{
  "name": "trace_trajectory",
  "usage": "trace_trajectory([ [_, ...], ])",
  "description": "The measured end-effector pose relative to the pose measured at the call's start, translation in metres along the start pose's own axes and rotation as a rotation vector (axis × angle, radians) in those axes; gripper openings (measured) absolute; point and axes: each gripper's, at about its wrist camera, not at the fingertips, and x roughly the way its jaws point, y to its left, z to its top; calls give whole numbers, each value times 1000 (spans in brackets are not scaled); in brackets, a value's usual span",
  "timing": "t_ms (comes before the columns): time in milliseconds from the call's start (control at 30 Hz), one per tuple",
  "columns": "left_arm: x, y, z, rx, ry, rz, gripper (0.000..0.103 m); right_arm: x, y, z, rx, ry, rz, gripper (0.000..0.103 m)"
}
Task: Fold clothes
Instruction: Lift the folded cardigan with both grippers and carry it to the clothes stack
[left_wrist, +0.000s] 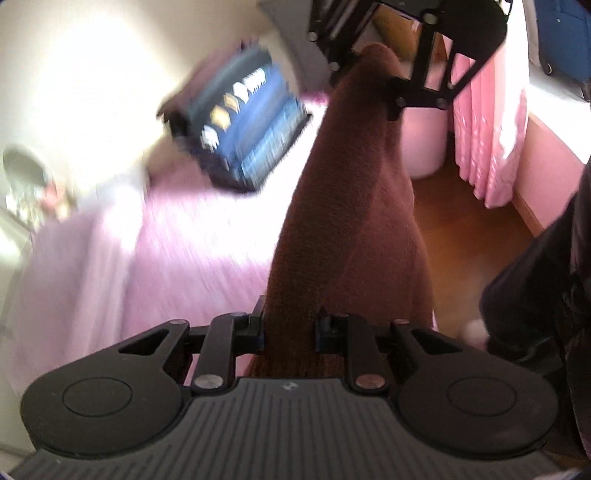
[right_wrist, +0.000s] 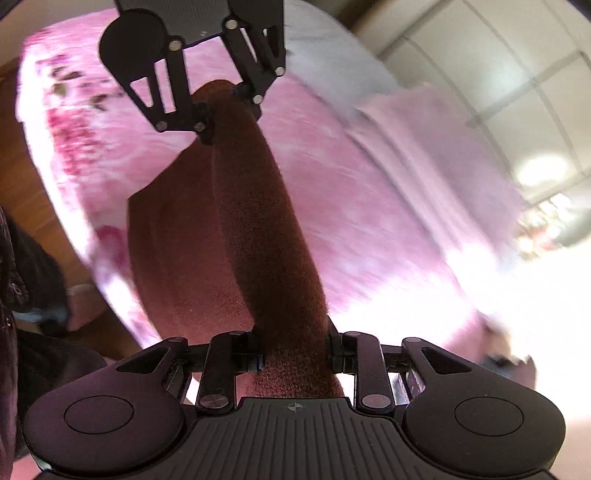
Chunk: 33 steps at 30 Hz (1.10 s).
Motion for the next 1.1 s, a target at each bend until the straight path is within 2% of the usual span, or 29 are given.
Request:
trace_trajectory([
  [133, 19, 56, 72, 115, -112, 69, 19, -31, -58, -24, 60, 15, -159, 26],
  [233, 43, 98, 135, 186, -187, 137, 19, -46, -116, -52, 99, 7, -294, 26],
  [367, 94, 154, 223, 238, -239, 239, 19, -52, -209, -105, 121, -25, -435, 26],
  [467, 140, 195, 292, 235, -252, 305, 19, -48, -286, -154, 106, -68, -505, 26],
  [567, 190, 240, 360, 216, -240, 343, 19, -39, -370, -207, 96, -105, -533, 26],
  [633, 222, 271, 400, 205, -234, 371, 20, -28, -426, -236, 84, -117, -541, 26],
  [733, 266, 307, 448, 204, -232, 453, 20, -13, -498, -271, 46, -140, -584, 26],
  [800, 299, 313, 462, 234, -237, 520, 21, -1, -528, -291, 28, -160, -624, 26],
  [867, 341, 307, 462, 255, -218, 527, 22, 19, -538, -315, 26, -180, -634, 27],
  [933, 389, 288, 451, 262, -166, 468, 23, 50, -528, -340, 28, -173, -590, 27],
  [1033, 460, 244, 416, 274, -47, 312, 24, 110, -492, -382, 44, -114, -412, 27],
  [1100, 485, 213, 399, 294, -7, 246, 24, 133, -466, -401, 39, -76, -311, 27],
])
